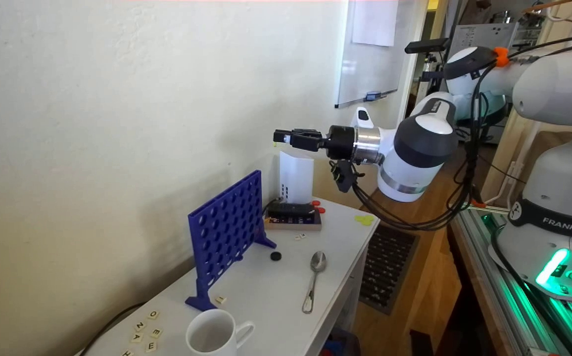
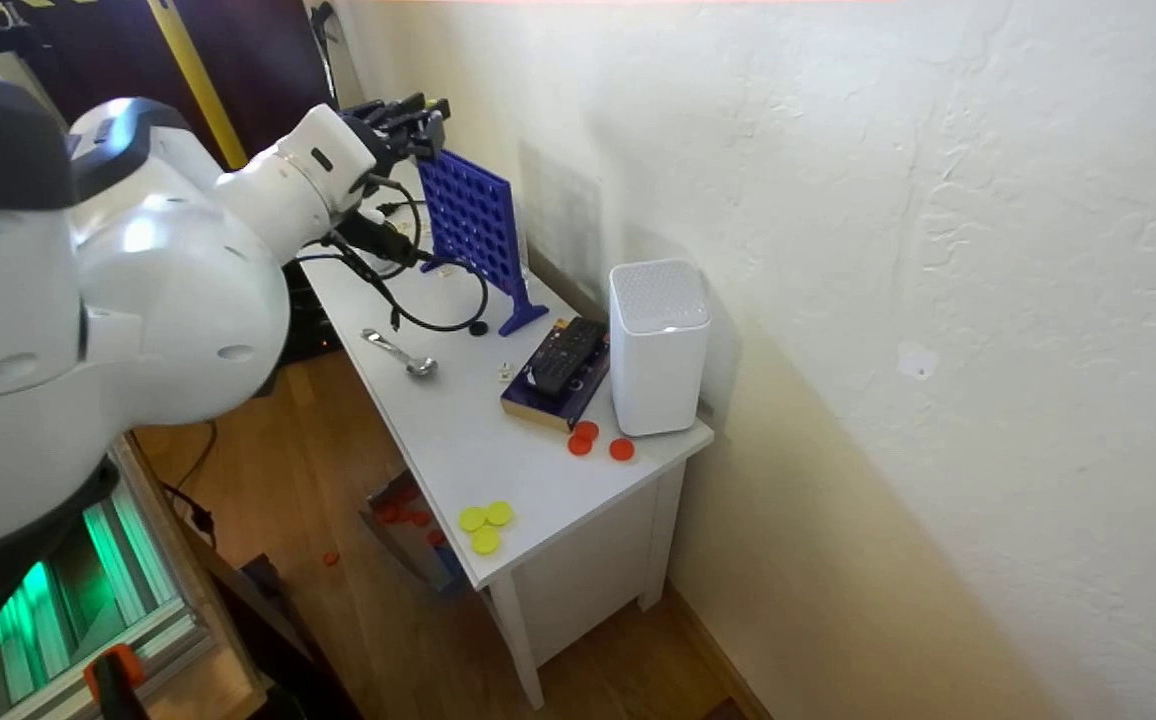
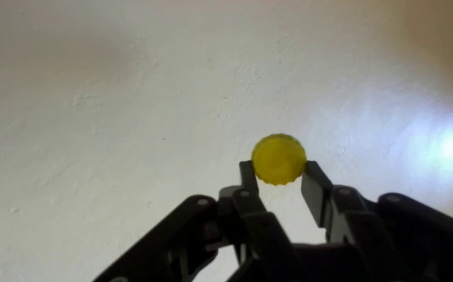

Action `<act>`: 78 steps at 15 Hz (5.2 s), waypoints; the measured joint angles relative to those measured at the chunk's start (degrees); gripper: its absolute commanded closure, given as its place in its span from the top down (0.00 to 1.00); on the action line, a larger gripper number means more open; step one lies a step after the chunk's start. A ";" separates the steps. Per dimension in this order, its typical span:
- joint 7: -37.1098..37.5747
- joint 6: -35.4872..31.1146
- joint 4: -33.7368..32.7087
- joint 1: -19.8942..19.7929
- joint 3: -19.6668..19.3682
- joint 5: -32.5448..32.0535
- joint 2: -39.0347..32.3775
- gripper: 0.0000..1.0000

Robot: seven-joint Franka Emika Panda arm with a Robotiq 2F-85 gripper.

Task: Put one yellow ring inside the last line of the blue object

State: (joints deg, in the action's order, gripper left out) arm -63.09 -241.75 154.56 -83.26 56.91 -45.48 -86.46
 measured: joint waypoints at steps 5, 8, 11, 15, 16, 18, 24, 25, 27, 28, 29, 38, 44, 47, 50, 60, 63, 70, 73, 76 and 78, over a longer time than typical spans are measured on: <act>-0.21 0.26 -5.15 -0.95 3.19 0.00 0.71 0.09; -1.13 0.27 -6.65 0.53 2.33 0.00 0.71 0.09; -2.73 0.26 -6.78 3.51 0.08 0.00 0.69 0.09; -4.11 0.25 -7.15 6.75 -1.52 0.00 0.68 0.09; -4.56 0.25 -7.38 7.36 -1.62 0.00 0.69 0.09; -5.23 0.25 -8.20 8.43 -1.63 0.04 0.69 0.09; -7.35 0.25 -13.02 10.90 -0.19 3.51 0.69 0.09; -7.76 0.25 -13.72 11.08 0.15 4.56 0.69 0.09; -8.74 0.25 -14.74 11.14 0.64 6.31 0.69 0.09; -9.32 0.25 -15.08 11.11 0.76 7.10 0.69 0.09; -9.69 0.25 -15.40 11.10 0.80 7.70 0.69 0.09; -11.24 0.23 -12.88 7.69 2.14 11.23 0.70 0.09; -11.58 0.23 -8.79 5.18 1.40 12.49 0.68 0.09; -10.69 0.26 -6.39 6.16 0.65 12.27 0.65 0.09; -9.86 0.25 -5.42 8.33 0.35 11.82 0.65 0.09; -5.11 0.26 -9.72 9.63 1.96 10.87 0.67 0.09; -5.11 0.25 -9.79 10.02 0.91 10.89 0.66 0.09; -3.70 0.25 -11.66 10.48 0.53 10.31 0.66 0.09; -3.70 0.25 -12.29 11.19 0.32 10.48 0.66 0.09; -3.70 0.25 -13.18 11.76 0.12 10.60 0.66 0.09; -3.73 0.25 -13.52 11.75 0.12 10.72 0.66 0.09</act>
State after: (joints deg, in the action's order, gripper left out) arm -66.82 -241.50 141.04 -71.52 57.03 -34.77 -85.80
